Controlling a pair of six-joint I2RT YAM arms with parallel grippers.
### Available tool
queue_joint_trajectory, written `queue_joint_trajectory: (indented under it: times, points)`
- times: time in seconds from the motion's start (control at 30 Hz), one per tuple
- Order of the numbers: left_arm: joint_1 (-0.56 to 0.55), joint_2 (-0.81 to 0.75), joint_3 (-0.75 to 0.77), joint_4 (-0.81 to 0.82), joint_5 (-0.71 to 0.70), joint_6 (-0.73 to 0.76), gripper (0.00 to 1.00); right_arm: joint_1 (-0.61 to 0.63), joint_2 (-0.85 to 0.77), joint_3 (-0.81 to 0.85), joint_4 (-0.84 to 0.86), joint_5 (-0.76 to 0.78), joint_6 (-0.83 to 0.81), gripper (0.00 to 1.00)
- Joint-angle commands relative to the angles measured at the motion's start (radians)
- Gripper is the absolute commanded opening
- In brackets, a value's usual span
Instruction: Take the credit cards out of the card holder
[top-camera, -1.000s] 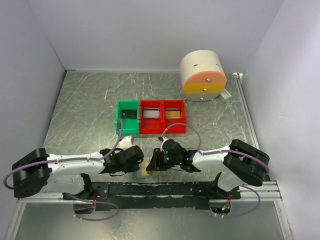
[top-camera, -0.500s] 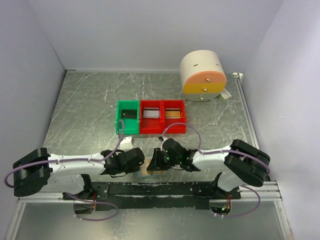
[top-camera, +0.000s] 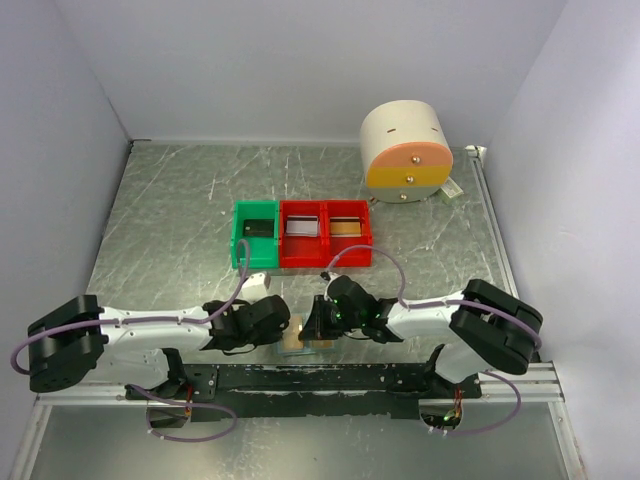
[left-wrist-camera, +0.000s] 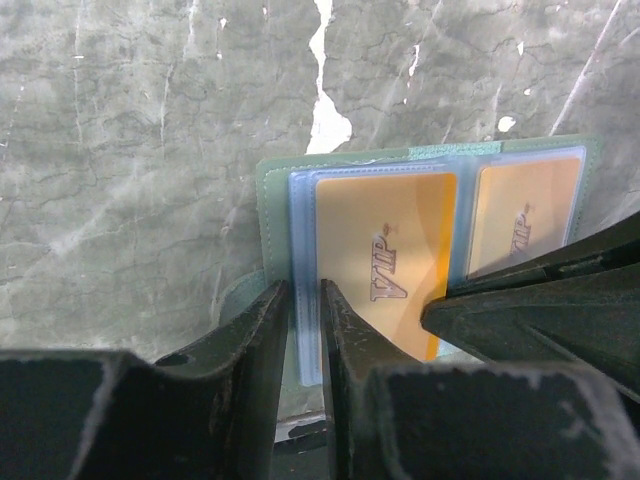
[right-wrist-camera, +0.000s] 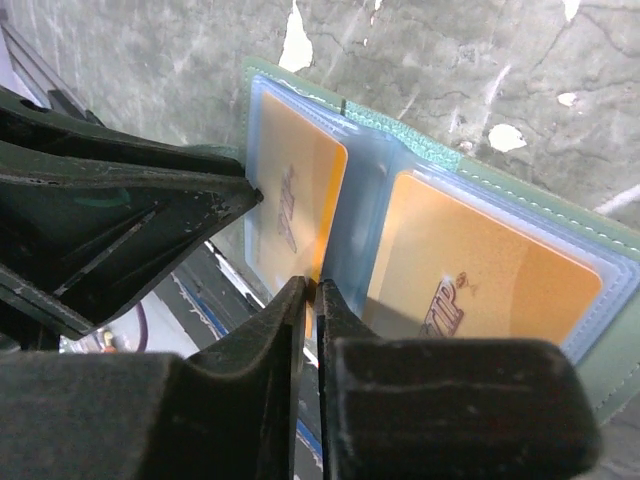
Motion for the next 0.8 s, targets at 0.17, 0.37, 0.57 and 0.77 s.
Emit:
queue_joint_trajectory:
  times: [0.17,0.37,0.57,0.77]
  points:
    - [-0.010,0.036,-0.004,0.006,0.018,-0.016,0.30,-0.027,-0.062,-0.031,0.035,-0.021,0.010,0.03]
    - [-0.010,0.028,-0.022,0.006,0.014,-0.027,0.30,-0.040,-0.078,-0.039,0.022,-0.036,-0.005,0.00]
    - [-0.010,0.022,-0.031,0.013,0.016,-0.029,0.30,-0.069,-0.090,-0.055,0.017,-0.076,-0.023,0.00]
    - [-0.012,-0.031,-0.011,0.060,0.032,0.016,0.33,-0.075,-0.047,-0.047,0.023,-0.084,-0.029,0.01]
